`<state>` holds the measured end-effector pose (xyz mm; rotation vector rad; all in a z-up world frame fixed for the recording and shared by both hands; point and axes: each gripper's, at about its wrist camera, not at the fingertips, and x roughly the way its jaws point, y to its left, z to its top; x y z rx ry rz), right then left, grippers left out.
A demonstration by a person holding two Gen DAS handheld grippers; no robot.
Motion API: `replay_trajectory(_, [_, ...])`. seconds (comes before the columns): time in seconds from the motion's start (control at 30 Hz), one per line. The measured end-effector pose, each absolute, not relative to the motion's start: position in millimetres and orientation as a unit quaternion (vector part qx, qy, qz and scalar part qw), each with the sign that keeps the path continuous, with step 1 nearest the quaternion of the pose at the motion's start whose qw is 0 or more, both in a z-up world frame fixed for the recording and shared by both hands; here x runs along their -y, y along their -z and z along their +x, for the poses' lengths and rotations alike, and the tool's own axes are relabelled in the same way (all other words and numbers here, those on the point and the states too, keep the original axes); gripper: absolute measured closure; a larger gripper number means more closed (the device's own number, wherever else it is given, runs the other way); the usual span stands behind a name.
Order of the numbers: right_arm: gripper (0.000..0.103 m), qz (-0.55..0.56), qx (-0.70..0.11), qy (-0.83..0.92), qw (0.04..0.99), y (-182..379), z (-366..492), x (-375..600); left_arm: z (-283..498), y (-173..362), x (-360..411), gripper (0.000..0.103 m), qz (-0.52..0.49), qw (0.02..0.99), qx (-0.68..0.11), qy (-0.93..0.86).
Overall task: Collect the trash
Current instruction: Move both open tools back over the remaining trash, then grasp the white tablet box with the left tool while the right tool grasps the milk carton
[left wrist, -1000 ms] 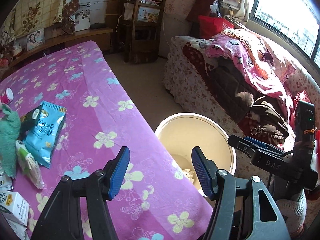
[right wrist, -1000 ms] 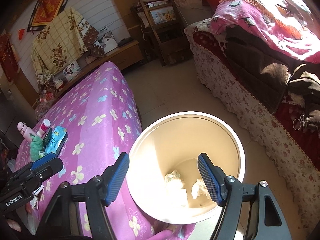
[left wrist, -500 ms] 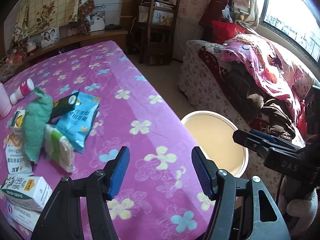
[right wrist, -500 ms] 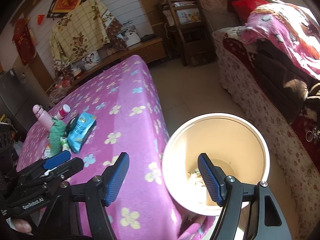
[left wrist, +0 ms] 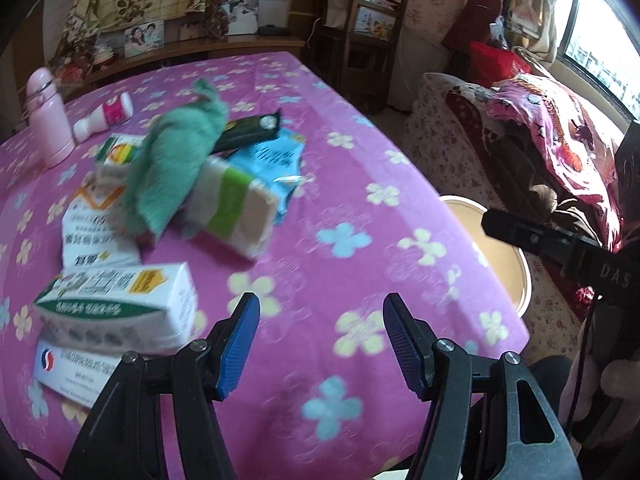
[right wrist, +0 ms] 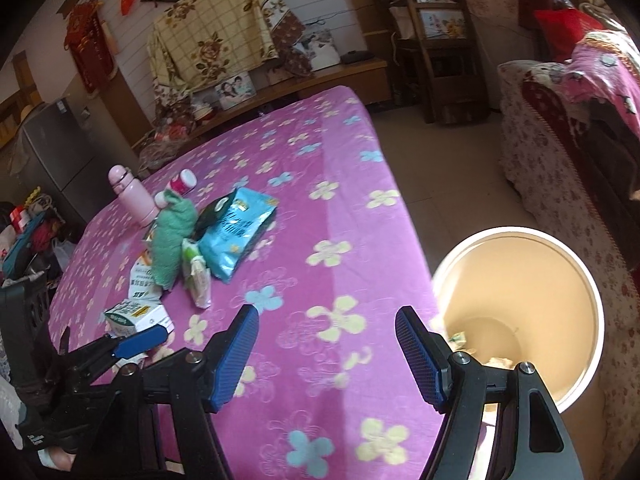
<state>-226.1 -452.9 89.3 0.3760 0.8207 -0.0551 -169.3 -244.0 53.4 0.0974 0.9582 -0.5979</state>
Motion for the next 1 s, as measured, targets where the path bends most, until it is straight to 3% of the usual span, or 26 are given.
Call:
replay_trajectory(0.53, [0.028, 0.151, -0.435, -0.11, 0.881, -83.3, -180.7, 354.6, -153.1, -27.8, 73.8, 0.038, -0.032, 0.846, -0.502, 0.18])
replay_trajectory(1.0, [0.028, 0.096, -0.469, -0.24, 0.845, -77.2, -106.8, 182.0, -168.4, -70.8, -34.3, 0.038, -0.08, 0.862, -0.492, 0.094])
